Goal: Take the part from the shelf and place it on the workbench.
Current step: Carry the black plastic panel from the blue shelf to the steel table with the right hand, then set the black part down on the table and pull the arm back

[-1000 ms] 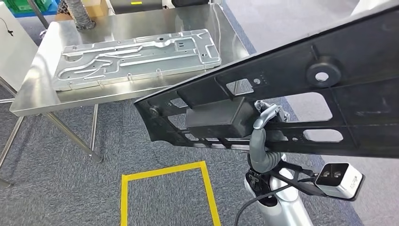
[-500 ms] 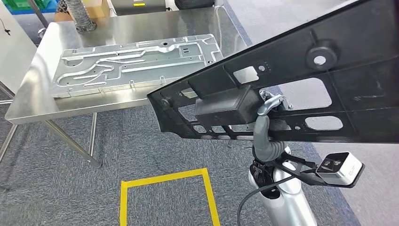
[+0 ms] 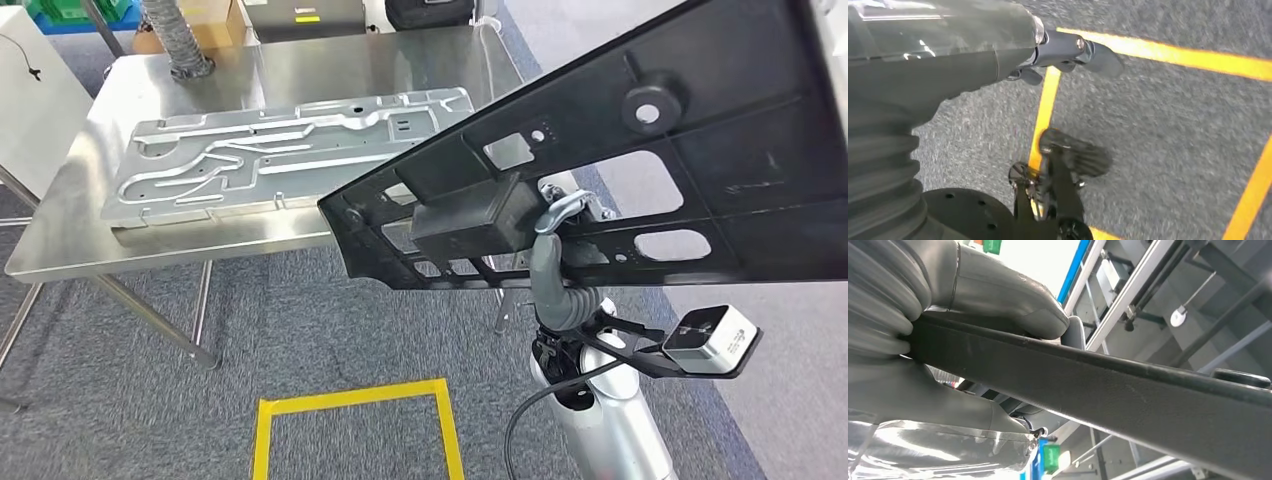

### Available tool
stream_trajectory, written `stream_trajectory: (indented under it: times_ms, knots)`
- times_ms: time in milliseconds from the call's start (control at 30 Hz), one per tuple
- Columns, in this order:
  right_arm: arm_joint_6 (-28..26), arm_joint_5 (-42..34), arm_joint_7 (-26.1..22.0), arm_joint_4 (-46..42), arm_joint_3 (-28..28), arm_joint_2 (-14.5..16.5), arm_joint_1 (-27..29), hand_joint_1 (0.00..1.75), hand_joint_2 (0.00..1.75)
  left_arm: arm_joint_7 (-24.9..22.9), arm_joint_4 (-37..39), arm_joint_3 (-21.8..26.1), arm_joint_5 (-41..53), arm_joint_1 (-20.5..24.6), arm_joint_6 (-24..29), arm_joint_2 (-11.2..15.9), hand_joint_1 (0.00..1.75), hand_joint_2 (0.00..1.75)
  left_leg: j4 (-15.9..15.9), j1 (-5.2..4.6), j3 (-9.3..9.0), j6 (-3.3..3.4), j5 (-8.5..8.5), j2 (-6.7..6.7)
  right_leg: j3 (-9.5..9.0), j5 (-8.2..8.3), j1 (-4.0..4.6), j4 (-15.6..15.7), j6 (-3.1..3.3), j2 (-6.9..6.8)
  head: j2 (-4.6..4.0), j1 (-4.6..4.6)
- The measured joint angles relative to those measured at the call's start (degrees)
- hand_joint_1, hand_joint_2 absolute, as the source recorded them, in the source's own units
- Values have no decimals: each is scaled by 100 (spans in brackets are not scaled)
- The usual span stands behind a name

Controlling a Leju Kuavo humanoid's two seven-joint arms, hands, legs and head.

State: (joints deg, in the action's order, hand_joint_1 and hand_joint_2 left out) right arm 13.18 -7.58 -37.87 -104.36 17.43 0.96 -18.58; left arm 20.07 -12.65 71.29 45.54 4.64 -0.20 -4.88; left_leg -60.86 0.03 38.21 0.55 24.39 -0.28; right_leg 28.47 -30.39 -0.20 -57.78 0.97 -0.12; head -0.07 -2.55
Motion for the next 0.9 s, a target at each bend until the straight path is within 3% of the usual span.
stream_trajectory:
  times_ms: [33,67,167,233,300,367,400,433,467,533,567,633,700,767,833,867,900]
  knots:
    - [10,11,1,7,1,0,-1,175,175,-5,1,2,3,-9,0,1,0,175,149,-27,-9,31,-179,10,-17,-26,-1,17,-29,4,1,-1]
    - [16,23,3,13,3,0,-2,175,175,-8,1,3,5,-15,0,1,0,175,198,-46,-2,52,-224,10,-31,-32,-1,24,-62,10,1,-1]
    - [26,39,0,1,8,-1,-35,175,175,8,2,3,6,-22,-3,0,0,175,306,-18,-135,129,-195,-11,35,-10,-5,-172,-156,11,2,-2]
    - [41,39,-8,-12,10,-2,-68,175,175,33,2,4,3,0,-8,2,0,175,359,5,-263,168,-141,-25,382,-101,-16,-760,-196,12,1,-1]
    - [47,40,-11,-11,13,-2,-65,175,175,53,2,5,-2,18,-9,4,0,175,366,8,-370,184,-49,-40,875,-389,-27,-1423,-229,14,1,-1]
    - [46,41,-13,-9,14,-2,-50,175,175,73,2,5,-5,16,-11,5,0,175,366,8,-507,175,62,-60,1153,-549,-42,-1575,-256,13,1,-1]
    - [45,41,-16,-10,14,-2,-50,175,175,81,2,5,-5,14,-14,5,0,175,366,8,-592,167,122,-69,1162,-431,-46,-1382,-255,13,1,-1]
    - [44,41,-19,-10,14,-2,-53,175,175,87,2,5,-4,14,-17,4,0,175,366,8,-678,156,183,-75,1101,-167,-49,-1050,-247,13,0,-1]
    - [43,41,-23,-11,13,-2,-59,175,175,90,2,5,-2,15,-19,4,0,175,367,8,-741,142,241,-79,1021,202,-47,-661,-227,13,0,0]
    - [22,49,-43,-17,9,-2,-71,175,175,90,2,5,7,29,-20,3,0,175,369,-3,-823,88,341,-94,916,677,-19,-135,-165,13,1,-2]
    - [5,64,-55,-31,6,-4,-74,175,175,89,2,5,10,35,-19,3,0,175,358,-9,-845,51,364,-98,901,763,-8,-31,-127,18,1,-2]
    - [-49,114,-78,-77,-2,-8,-83,175,175,86,1,5,12,41,-15,9,0,175,311,-13,-876,-18,382,-95,838,734,-8,5,-52,26,1,-4]
    - [-100,176,-97,-123,-10,-10,-116,175,175,86,1,5,8,50,-14,16,0,175,-6,-1,-745,-66,398,-71,720,681,-27,33,18,21,1,-2]
    - [-182,285,-103,-143,-19,-9,-164,175,175,86,1,5,-1,69,-14,14,0,175,-690,22,-336,-115,584,-42,614,606,-32,45,62,13,2,-3]
    - [-296,419,-78,-144,-35,-9,-212,175,175,87,2,6,-16,65,-15,9,0,175,-1276,39,106,-145,896,-26,525,519,-24,44,73,15,2,-3]
    - [-347,461,-56,-142,-50,-9,-238,175,175,87,1,7,-22,59,-15,10,0,175,-1342,41,224,-144,965,-21,467,472,-19,44,72,18,2,-3]
    - [-390,481,-32,-136,-68,-10,-274,175,175,87,1,8,-25,53,-15,13,0,175,-1216,41,248,-130,908,-18,399,421,-15,44,68,21,2,-3]
